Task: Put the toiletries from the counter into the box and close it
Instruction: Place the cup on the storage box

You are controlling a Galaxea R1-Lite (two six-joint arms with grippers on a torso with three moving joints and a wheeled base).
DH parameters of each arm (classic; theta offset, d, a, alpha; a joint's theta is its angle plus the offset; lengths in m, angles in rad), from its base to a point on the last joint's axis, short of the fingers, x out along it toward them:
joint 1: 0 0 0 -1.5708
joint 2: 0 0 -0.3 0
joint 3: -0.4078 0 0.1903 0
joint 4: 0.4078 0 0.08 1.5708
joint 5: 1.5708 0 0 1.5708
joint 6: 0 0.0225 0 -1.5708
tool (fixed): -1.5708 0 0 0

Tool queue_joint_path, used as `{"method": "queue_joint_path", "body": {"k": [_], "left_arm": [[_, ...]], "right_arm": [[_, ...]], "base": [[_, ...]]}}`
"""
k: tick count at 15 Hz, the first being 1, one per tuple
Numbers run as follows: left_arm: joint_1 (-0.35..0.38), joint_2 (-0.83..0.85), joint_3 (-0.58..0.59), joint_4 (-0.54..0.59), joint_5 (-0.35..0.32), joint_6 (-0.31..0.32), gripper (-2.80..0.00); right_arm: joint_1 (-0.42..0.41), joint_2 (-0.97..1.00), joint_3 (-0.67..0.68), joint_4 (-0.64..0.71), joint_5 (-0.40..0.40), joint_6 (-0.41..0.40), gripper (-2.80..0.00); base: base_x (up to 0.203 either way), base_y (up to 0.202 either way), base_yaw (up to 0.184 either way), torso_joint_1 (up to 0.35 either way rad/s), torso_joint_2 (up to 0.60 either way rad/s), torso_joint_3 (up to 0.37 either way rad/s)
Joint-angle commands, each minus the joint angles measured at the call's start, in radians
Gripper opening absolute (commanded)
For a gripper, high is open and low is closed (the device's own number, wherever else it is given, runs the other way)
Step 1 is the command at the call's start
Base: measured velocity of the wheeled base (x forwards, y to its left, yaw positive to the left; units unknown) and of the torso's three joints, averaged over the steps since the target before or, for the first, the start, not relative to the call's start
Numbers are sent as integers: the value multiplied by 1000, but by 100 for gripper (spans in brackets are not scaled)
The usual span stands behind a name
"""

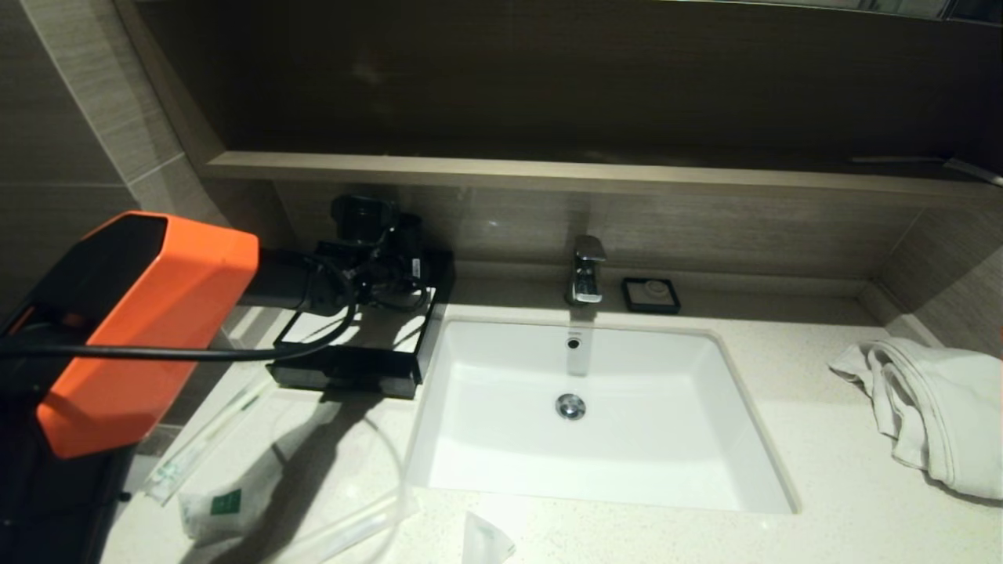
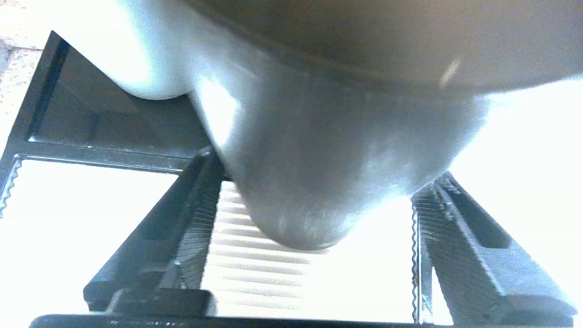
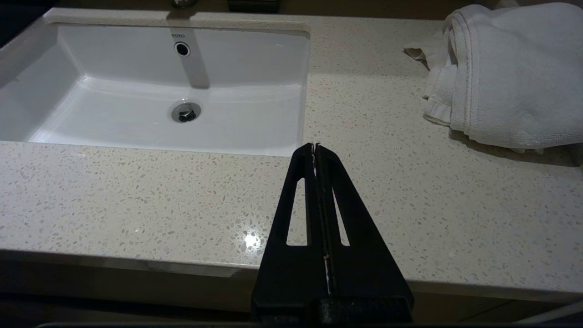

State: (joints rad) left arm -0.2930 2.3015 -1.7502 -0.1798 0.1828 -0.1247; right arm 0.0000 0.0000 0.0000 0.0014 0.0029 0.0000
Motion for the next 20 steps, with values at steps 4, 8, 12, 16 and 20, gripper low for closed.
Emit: {"method": "queue_joint_path", "body": {"k": [4,8,12,16,20], "left_arm": [[1,-19,18,-3,3,-4,0],[0,-96,102,-11,22,-4,0],[0,-187,224,-16,23,-9,0],[-7,-255,352,-88,24,-5,-280],[-9,-278,389,-96,20,-13,-280]], "right_arm": [[0,0,0,0,0,0,-280],[0,0,0,0,0,0,-280],[0,0,0,0,0,0,-280],[0,0,0,0,0,0,-280],[0,0,0,0,0,0,-280]], "base": [[0,0,0,0,0,0],[0,0,0,0,0,0],[0,0,0,0,0,0],[0,0,0,0,0,0],[0,0,0,0,0,0]]}}
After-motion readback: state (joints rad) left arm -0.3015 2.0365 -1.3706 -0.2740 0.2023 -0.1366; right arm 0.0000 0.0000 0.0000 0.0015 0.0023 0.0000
